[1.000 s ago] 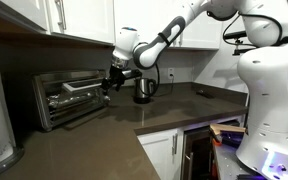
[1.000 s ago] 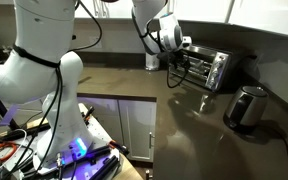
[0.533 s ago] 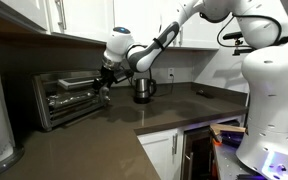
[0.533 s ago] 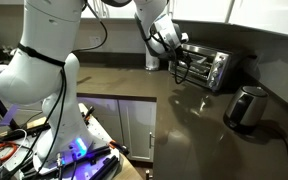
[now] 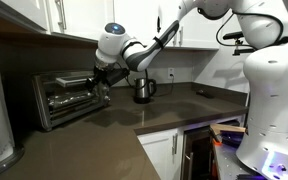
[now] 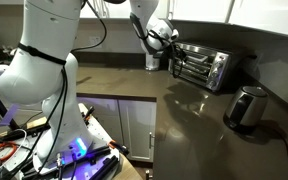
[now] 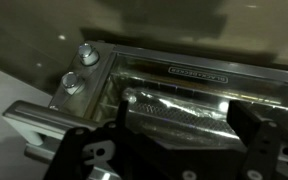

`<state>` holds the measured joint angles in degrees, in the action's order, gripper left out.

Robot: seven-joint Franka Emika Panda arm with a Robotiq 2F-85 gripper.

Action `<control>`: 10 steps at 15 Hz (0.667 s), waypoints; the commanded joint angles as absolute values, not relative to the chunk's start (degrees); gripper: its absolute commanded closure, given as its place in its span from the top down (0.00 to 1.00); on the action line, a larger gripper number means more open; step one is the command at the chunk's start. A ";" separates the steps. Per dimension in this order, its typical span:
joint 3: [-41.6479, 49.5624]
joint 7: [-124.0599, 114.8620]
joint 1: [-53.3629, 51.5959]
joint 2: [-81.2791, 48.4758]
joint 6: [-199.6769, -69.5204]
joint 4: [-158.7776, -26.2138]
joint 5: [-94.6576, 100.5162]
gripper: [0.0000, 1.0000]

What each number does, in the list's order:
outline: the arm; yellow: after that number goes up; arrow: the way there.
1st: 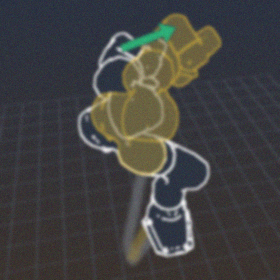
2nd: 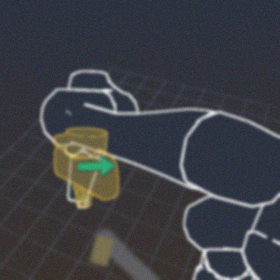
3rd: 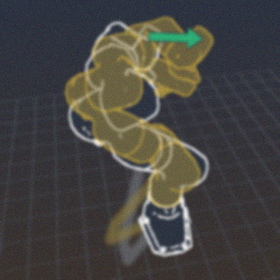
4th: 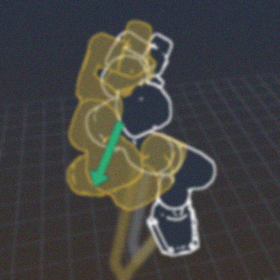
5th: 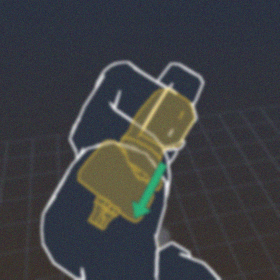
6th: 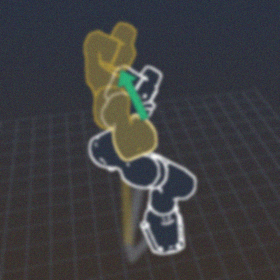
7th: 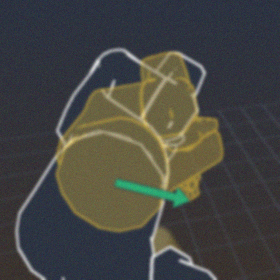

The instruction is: Close the oven

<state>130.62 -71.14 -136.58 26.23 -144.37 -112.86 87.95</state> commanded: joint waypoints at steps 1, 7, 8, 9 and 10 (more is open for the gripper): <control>120.38 -77.45 -130.01 25.77 -134.52 -115.67 95.43 1.00; 106.82 -79.31 -121.50 29.85 -121.94 -119.03 100.33 1.00; 105.16 -78.57 -120.17 30.92 -121.51 -119.37 99.75 1.00; 103.36 -77.82 -118.72 32.32 -122.15 -119.87 98.71 1.00; 101.97 -77.41 -117.59 33.18 -122.77 -120.46 98.23 1.00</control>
<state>107.22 -77.70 -122.04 30.15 -123.22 -118.55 98.35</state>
